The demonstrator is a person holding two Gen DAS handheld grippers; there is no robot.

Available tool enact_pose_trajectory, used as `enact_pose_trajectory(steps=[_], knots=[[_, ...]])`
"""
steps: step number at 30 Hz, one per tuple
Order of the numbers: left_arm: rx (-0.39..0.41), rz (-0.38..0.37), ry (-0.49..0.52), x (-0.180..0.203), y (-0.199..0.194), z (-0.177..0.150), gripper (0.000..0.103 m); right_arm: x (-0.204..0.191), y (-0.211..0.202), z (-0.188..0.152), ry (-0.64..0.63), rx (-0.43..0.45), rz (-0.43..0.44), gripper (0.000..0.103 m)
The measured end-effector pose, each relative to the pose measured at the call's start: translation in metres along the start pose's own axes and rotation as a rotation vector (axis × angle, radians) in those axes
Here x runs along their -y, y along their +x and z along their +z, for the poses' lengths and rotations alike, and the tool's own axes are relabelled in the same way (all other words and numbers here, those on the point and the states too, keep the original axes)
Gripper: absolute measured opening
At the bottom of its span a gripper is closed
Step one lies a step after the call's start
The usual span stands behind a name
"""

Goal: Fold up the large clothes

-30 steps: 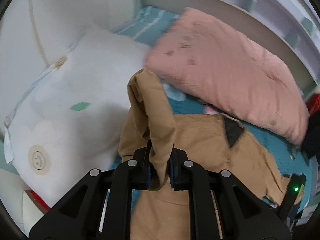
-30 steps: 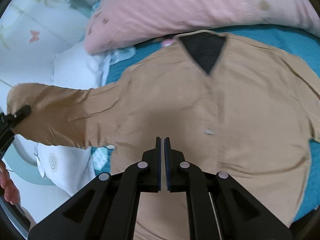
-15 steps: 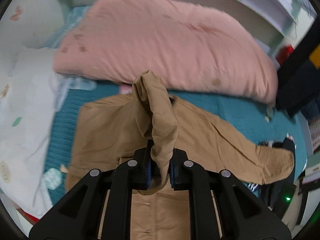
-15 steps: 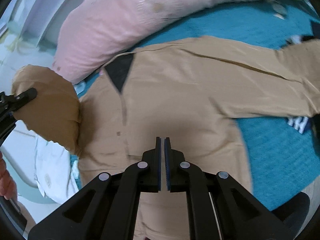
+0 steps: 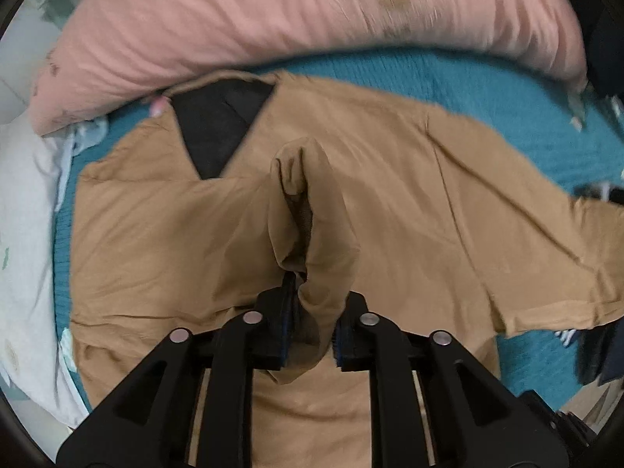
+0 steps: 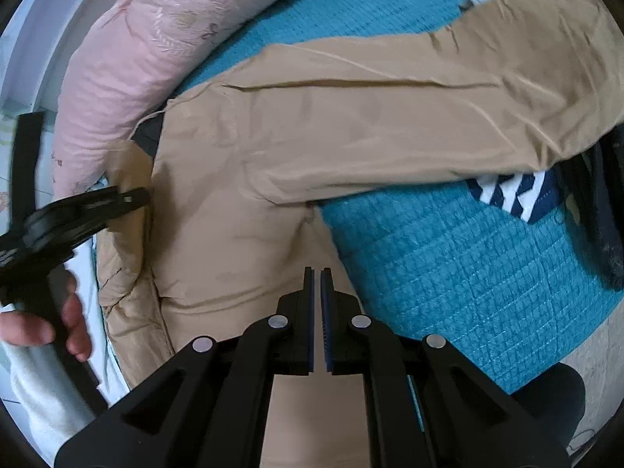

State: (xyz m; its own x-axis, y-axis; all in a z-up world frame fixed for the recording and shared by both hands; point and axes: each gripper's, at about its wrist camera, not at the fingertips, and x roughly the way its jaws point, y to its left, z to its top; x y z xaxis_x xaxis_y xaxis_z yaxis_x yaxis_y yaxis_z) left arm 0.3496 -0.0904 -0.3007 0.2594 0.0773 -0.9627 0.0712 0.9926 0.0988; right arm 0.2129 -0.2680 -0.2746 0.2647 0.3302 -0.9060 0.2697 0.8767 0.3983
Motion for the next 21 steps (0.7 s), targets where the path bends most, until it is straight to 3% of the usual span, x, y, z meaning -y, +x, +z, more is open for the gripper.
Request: enact_pose_trajectory(steps=[5,7,8,14,21], knots=[[-0.053,-0.034,0.005,0.012,0.015,-0.006,0.026,0.003,-0.002,-0.001,0.004,-0.003,-0.009,0.005],[-0.034,-0.099,0.014,0.015,0.006,-0.009,0.048,0.002,-0.006,0.0,0.002,0.006,-0.013,0.006],[-0.016,-0.123,0.019,0.016,-0.001,-0.009,0.052,0.002,-0.007,0.001,0.003,0.01,-0.014,0.006],[0.068,-0.224,-0.008,0.0,-0.051,-0.005,0.052,-0.012,-0.028,0.004,0.005,0.052,-0.007,0.006],[0.166,-0.184,-0.07,-0.061,-0.098,-0.01,0.052,-0.065,-0.05,0.008,-0.079,0.105,0.013,0.006]])
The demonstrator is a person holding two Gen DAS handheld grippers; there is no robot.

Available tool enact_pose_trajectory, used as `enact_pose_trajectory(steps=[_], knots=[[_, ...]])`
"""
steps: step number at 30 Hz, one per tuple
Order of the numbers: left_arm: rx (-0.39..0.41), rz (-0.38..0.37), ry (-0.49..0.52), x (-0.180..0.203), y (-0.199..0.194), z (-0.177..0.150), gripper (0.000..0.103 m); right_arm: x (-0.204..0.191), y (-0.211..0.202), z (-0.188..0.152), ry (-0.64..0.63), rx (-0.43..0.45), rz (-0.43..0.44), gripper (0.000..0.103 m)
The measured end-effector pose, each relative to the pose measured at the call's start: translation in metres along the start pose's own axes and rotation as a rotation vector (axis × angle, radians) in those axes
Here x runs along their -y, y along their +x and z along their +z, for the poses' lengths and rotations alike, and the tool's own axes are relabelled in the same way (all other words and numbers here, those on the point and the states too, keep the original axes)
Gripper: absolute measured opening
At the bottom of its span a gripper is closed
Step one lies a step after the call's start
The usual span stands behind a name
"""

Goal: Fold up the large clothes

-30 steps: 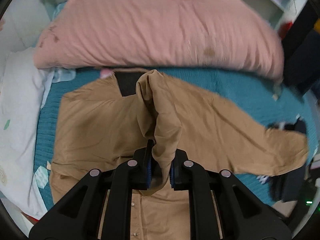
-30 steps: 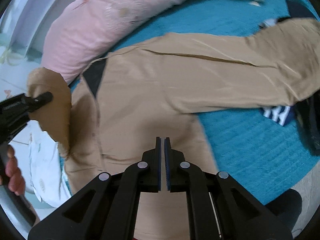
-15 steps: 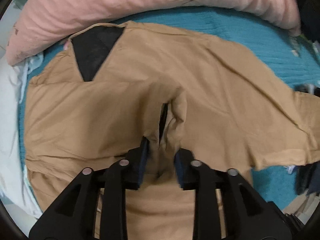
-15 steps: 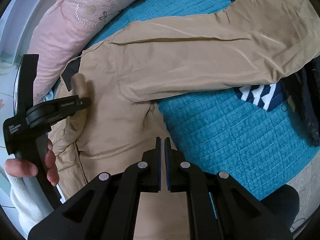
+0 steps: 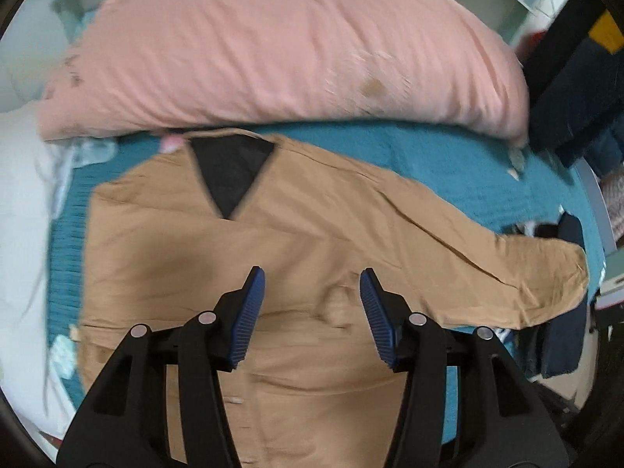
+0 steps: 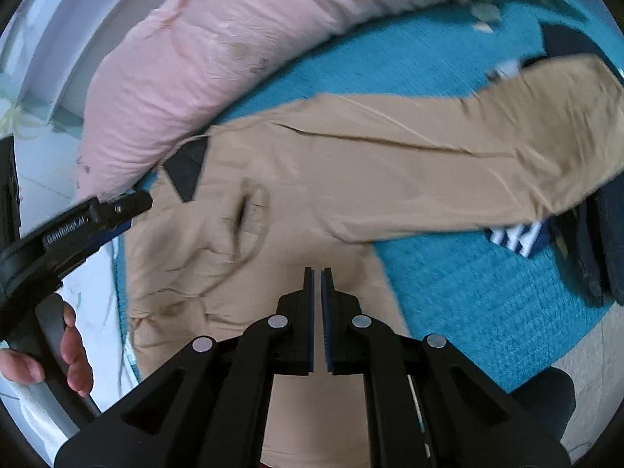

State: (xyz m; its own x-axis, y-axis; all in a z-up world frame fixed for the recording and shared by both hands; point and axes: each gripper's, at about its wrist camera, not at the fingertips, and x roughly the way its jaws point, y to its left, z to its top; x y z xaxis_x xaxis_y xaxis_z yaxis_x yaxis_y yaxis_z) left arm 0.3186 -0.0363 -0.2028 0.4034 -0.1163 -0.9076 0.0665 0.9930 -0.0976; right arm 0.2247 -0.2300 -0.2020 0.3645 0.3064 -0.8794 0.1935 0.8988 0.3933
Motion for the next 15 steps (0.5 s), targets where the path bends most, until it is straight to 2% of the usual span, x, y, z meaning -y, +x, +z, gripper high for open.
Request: enact_pose_trajectory(steps=[6,12,14,15], knots=[[0.026,0.053,-0.064,-0.071,-0.026,-0.01,0.052,-0.066,0.005,0.008,-0.11,0.011,0.022,0.006],[0.007,0.069,-0.142,-0.135,-0.023,-0.034,0.05,-0.136,0.032,0.0,-0.26,-0.018,0.042,0.006],[-0.019,0.052,-0.162,-0.152,-0.015,-0.042,0.031,-0.155,0.048,-0.003,-0.291,-0.042,0.043,0.005],[-0.04,0.041,-0.166,-0.16,-0.008,-0.046,0.026,-0.164,0.058,-0.005,-0.309,-0.059,0.051,0.005]])
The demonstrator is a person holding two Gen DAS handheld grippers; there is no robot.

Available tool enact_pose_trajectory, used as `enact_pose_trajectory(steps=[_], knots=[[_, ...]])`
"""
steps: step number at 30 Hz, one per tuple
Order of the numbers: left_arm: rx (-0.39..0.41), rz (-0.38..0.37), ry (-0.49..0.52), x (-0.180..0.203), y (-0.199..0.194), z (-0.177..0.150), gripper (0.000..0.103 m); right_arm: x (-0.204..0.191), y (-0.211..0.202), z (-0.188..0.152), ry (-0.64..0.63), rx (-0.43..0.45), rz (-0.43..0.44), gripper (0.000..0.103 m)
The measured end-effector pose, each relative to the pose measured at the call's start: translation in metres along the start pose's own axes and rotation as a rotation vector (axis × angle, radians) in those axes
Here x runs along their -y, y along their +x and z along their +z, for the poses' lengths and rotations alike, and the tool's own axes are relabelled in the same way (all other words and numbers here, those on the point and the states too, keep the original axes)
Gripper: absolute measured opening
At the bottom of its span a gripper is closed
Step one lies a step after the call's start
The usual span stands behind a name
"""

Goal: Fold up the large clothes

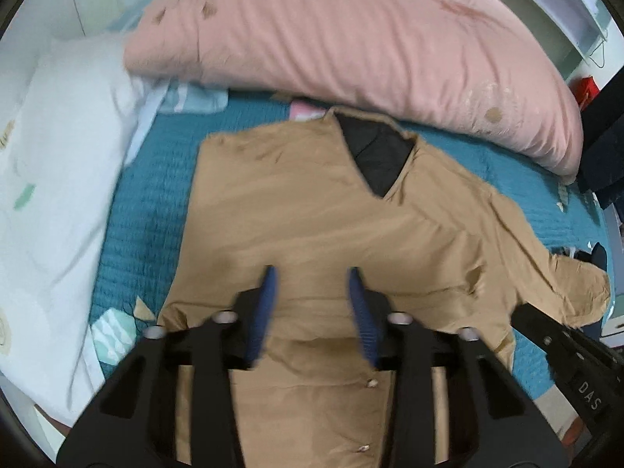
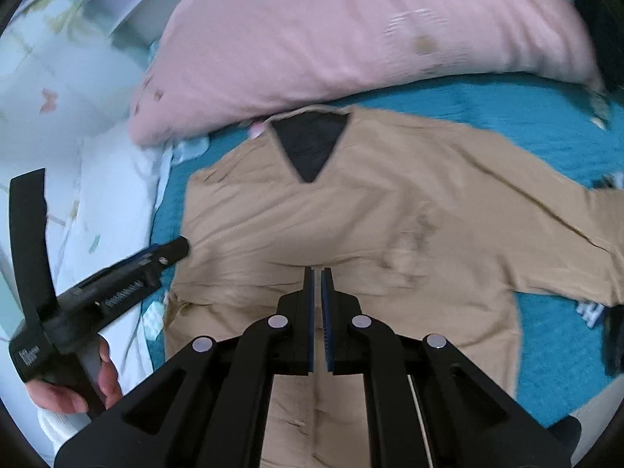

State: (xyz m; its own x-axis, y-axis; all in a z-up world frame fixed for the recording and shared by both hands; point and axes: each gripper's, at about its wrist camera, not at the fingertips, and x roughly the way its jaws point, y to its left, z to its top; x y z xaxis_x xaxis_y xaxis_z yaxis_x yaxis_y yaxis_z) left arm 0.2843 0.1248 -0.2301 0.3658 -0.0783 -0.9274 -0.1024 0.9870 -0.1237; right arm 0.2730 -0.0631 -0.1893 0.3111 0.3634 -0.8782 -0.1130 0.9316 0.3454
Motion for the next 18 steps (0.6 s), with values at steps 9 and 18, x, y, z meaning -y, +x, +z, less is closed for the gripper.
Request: enact_pose_trajectory(steps=[9,18], knots=[[-0.149,-0.091,-0.071,-0.029,0.074,-0.016,0.005,-0.046,0.095,0.007,-0.05,-0.134,0.041,0.005],[-0.189,-0.074,-0.14,-0.058,0.106,-0.025,0.002,0.002,0.155,0.005,0.056,-0.27,0.052,0.0]])
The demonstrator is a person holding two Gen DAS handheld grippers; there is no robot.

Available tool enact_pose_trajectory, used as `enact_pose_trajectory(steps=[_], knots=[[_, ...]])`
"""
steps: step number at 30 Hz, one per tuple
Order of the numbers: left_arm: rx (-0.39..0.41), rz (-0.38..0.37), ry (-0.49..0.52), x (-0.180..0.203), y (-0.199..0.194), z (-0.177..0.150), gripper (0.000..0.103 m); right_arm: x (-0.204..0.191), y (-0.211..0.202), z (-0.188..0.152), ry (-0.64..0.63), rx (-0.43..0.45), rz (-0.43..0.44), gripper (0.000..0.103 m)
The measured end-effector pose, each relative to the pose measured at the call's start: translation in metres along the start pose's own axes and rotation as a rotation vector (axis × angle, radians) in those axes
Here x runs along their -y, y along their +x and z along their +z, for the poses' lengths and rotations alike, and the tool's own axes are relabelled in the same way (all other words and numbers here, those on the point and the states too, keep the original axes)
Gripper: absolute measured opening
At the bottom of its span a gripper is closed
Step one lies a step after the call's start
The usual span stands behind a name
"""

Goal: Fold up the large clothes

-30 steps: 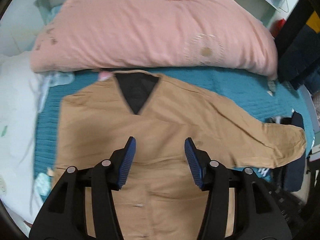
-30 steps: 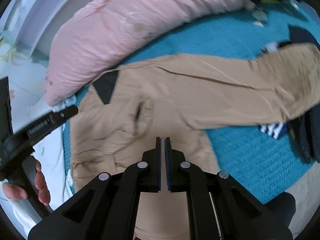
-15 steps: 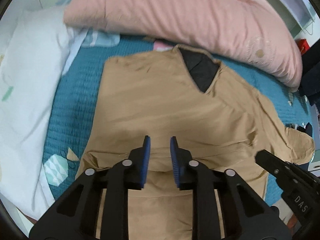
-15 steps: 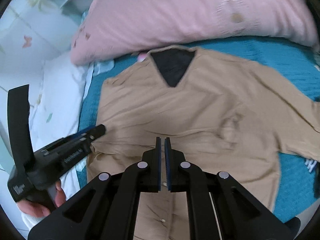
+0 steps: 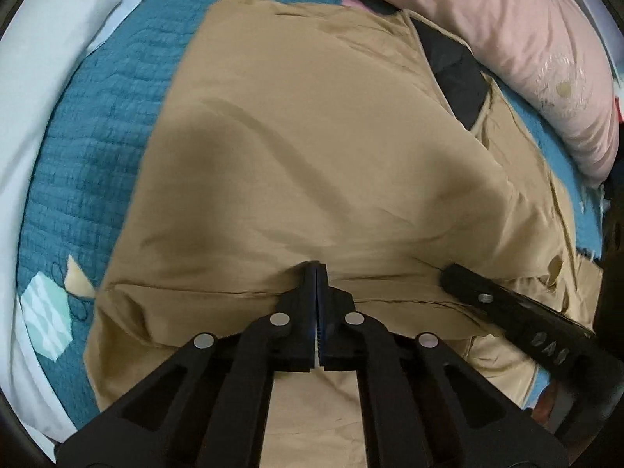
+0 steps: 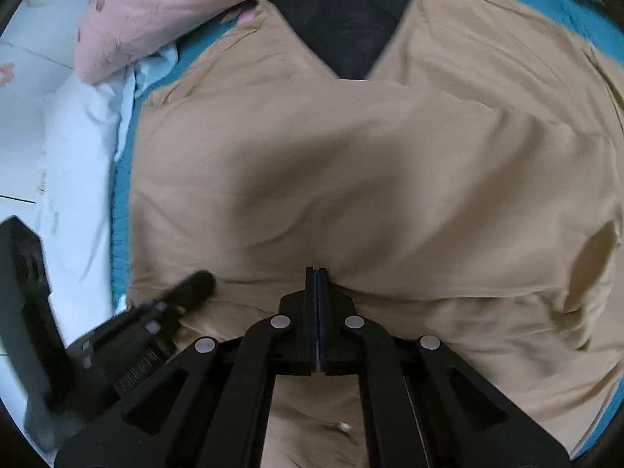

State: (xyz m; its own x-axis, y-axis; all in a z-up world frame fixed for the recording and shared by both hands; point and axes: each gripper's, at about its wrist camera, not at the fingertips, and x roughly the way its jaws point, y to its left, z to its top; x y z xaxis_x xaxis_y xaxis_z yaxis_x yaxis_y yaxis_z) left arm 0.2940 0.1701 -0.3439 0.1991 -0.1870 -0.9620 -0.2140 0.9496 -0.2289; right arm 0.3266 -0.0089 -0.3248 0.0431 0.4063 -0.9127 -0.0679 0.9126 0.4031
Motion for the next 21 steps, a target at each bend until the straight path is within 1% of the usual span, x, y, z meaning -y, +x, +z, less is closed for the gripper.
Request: enact_pose_trajectory(steps=[1,2,3,4,5,7,8,9,10,12,13,14,16,17,19,21], knots=[[0.003,0.013,-0.001,-0.004,-0.003,0.0,0.002,0.01,-0.009,0.0,0.008,0.014,-0.023,0.0],[0.01,0.042,0.004,-0.008,-0.008,0.001,0.002,0.017,-0.016,0.0,0.006,0.027,-0.058,0.0],[0.022,0.076,0.012,-0.011,-0.013,0.001,0.002,0.03,-0.029,0.001,-0.003,0.059,-0.164,0.0],[0.034,0.102,0.015,-0.016,-0.017,0.001,0.002,0.039,-0.037,0.002,0.001,0.076,-0.217,0.0],[0.035,0.105,0.009,-0.021,-0.018,0.003,0.002,0.049,-0.043,0.004,0.015,0.083,-0.235,0.0],[0.006,0.09,-0.023,-0.032,-0.009,0.007,0.002,0.082,-0.041,0.007,0.092,0.061,-0.207,0.0],[-0.009,0.081,-0.036,-0.035,-0.003,0.009,0.002,0.096,-0.034,0.008,0.135,0.036,-0.153,0.0],[-0.023,0.083,-0.049,-0.036,-0.002,0.011,0.002,0.102,-0.033,0.008,0.155,0.032,-0.13,0.0],[-0.019,0.092,-0.055,-0.035,-0.006,0.012,0.002,0.101,-0.036,0.008,0.166,0.034,-0.125,0.0],[0.006,0.11,-0.029,-0.026,-0.018,0.015,0.003,0.09,-0.049,0.009,0.147,0.064,-0.134,0.002],[0.031,0.104,0.002,-0.018,-0.028,0.018,0.003,0.084,-0.054,0.01,0.133,0.083,-0.126,0.001],[0.047,0.088,0.009,-0.014,-0.033,0.022,0.003,0.076,-0.061,0.012,0.113,0.107,-0.089,0.001],[0.063,0.055,0.007,-0.007,-0.04,0.032,0.003,0.064,-0.066,0.019,0.101,0.126,-0.031,0.001],[0.073,0.05,0.01,-0.003,-0.041,0.039,0.003,0.058,-0.067,0.022,0.093,0.136,-0.029,0.001],[0.092,0.079,0.023,0.009,-0.035,0.049,0.003,0.046,-0.062,0.03,0.065,0.146,-0.031,0.002],[0.076,0.102,0.032,0.014,-0.02,0.055,0.003,0.043,-0.051,0.038,0.066,0.138,-0.013,0.001]])
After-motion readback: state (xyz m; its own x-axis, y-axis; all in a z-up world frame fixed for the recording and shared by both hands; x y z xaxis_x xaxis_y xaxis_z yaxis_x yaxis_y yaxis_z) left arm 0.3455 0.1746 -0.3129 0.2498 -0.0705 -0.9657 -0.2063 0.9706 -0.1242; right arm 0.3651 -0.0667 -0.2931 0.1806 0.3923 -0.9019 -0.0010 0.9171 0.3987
